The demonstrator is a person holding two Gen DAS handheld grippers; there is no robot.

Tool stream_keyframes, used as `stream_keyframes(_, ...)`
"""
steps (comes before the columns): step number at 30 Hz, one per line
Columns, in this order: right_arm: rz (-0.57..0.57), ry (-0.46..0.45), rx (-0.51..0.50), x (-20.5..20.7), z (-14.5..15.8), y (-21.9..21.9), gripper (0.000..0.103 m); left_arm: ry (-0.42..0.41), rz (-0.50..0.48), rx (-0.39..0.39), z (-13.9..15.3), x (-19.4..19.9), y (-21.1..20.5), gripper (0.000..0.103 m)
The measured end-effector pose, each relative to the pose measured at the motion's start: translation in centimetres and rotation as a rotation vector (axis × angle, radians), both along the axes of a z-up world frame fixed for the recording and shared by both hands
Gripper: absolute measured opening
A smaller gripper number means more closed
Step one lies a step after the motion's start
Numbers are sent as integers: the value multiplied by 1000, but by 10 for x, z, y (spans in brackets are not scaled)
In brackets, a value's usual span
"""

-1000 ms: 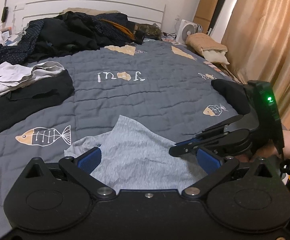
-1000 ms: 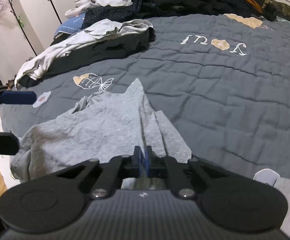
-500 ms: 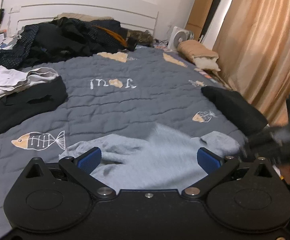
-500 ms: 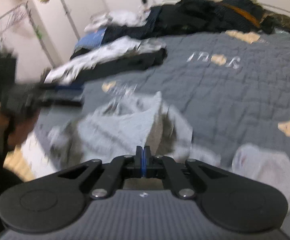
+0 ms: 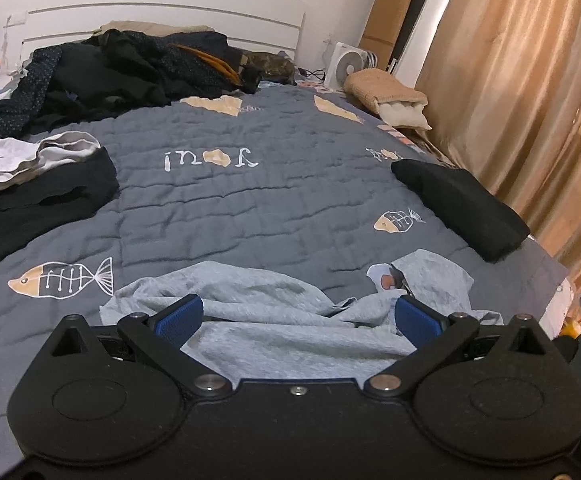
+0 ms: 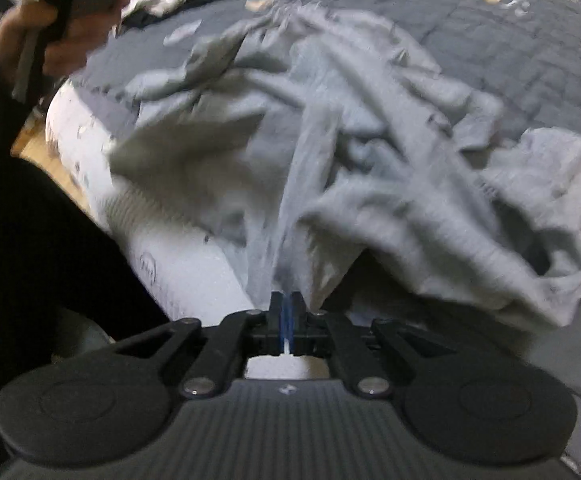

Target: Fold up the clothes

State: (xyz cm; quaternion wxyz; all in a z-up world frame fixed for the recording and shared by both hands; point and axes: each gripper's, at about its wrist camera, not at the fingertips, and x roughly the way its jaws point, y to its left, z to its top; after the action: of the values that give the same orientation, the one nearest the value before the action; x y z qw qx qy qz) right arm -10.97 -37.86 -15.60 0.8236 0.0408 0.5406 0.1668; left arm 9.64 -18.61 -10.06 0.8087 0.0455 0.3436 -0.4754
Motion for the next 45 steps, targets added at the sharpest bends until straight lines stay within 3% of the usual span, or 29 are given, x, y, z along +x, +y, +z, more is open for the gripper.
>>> stream_keyframes(5,-63,-128,-35,-6,46,-20,7,2,-9,5,-1,-1,-2,103)
stream_keyframes(7,-108,-189,-31,-5,64,-33,15,2,-13,7,-2,-1,-3,103)
stream_keyframes(9,-155,-243,-53,1,74,-47,30,2,-15,11,-3,-2,-5,103)
stream_keyframes(12,-188,-298,-116,19,75,-58,38,0,-21,20,-3,-3,-8,103)
stream_keyframes(17,-182,-303,-180,68,51,-66,38,0,-23,28,-5,-3,-11,103)
stream_keyframes(26,-149,-170,-170,121,-13,-59,38,13,-14,44,-10,2,-13,103)
stream_keyframes(28,-125,-133,-171,123,-22,-55,38,16,-12,45,-11,3,-12,103)
stream_keyframes(29,-119,-129,-171,122,-24,-53,31,17,-10,45,-11,4,-12,103)
stream_keyframes(30,-124,-139,-170,122,-25,-53,15,18,-8,45,-11,5,-13,103)
stream_keyframes(31,-131,-147,-166,122,-25,-53,5,19,-5,46,-12,6,-13,103)
stream_keyframes(33,-181,-153,-130,123,-20,-61,3,21,0,47,-12,8,-13,103)
stream_keyframes(36,-270,-236,-76,122,2,-76,3,21,7,46,-12,8,-12,103)
stream_keyframes(45,-496,-571,11,130,103,-119,3,24,33,25,-9,11,-9,103)
